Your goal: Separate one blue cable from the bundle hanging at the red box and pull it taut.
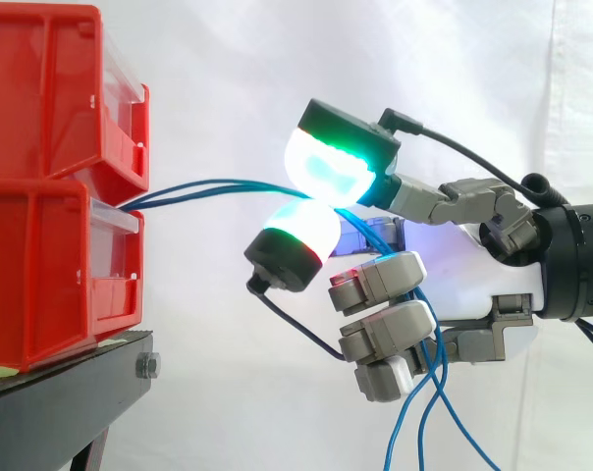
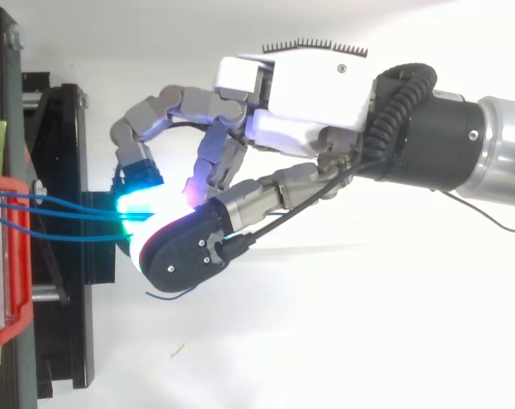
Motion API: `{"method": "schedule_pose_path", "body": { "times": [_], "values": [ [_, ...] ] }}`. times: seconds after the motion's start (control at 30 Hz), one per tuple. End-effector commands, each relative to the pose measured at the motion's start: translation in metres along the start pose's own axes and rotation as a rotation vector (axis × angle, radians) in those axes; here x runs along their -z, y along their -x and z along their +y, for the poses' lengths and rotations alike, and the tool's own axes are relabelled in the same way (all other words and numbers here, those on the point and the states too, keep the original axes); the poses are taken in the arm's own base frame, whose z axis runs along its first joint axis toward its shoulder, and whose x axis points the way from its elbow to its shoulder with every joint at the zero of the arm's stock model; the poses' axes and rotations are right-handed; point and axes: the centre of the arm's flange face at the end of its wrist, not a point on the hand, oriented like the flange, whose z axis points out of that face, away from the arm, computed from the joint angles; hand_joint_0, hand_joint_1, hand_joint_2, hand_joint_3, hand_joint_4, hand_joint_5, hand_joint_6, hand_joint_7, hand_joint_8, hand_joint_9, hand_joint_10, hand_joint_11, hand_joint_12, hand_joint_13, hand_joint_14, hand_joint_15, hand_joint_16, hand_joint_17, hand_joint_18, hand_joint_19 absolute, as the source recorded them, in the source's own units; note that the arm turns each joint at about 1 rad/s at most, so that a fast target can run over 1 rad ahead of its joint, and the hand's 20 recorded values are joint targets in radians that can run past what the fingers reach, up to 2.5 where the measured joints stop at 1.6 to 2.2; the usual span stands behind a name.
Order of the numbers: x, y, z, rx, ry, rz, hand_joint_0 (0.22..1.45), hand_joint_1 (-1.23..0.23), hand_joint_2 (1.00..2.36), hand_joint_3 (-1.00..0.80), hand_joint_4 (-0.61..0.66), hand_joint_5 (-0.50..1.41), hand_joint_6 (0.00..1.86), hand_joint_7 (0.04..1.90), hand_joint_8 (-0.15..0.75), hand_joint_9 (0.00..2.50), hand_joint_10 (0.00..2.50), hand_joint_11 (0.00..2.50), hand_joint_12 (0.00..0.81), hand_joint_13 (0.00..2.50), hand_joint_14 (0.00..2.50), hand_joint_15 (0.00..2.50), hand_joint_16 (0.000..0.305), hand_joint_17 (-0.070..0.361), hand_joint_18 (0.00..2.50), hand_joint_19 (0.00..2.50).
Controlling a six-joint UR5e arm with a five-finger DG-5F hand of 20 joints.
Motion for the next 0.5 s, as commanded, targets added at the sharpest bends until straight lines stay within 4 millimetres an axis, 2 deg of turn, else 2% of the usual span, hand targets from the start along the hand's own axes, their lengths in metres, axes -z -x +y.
{"method": "schedule_pose_path", "body": {
  "times": [0.0, 0.13, 0.3, 0.47],
  "values": [
    [0.0002, 0.0001, -0.0007, 0.0, -0.001, 0.0, 0.74, -0.92, 1.0, -0.5, -0.34, -0.12, 0.93, 1.48, 0.205, 1.31, 0.04, 1.72, 0.333, 1.22, 0.02, 1.56, 0.043, 0.098, 1.02, 0.85],
    [0.0, 0.0, 0.0013, -0.001, 0.003, 0.0, 0.72, -0.94, 1.0, -0.5, -0.31, -0.12, 0.93, 1.4, 0.212, 1.32, 0.05, 1.73, 0.331, 1.22, 0.02, 1.55, 0.043, 0.097, 1.01, 0.85],
    [0.0006, -0.001, -0.001, 0.001, -0.004, 0.001, 0.67, -0.99, 1.0, -0.5, -0.17, -0.12, 0.92, 1.29, 0.225, 1.3, 0.06, 1.72, 0.335, 1.22, 0.02, 1.55, 0.044, 0.098, 1.01, 0.85],
    [0.0001, -0.0011, -0.0002, 0.0, -0.001, 0.001, 0.62, -1.02, 1.0, -0.5, -0.12, -0.12, 0.92, 1.25, 0.23, 1.29, 0.08, 1.72, 0.335, 1.21, 0.02, 1.56, 0.044, 0.099, 1.01, 0.86]
  ]
}}
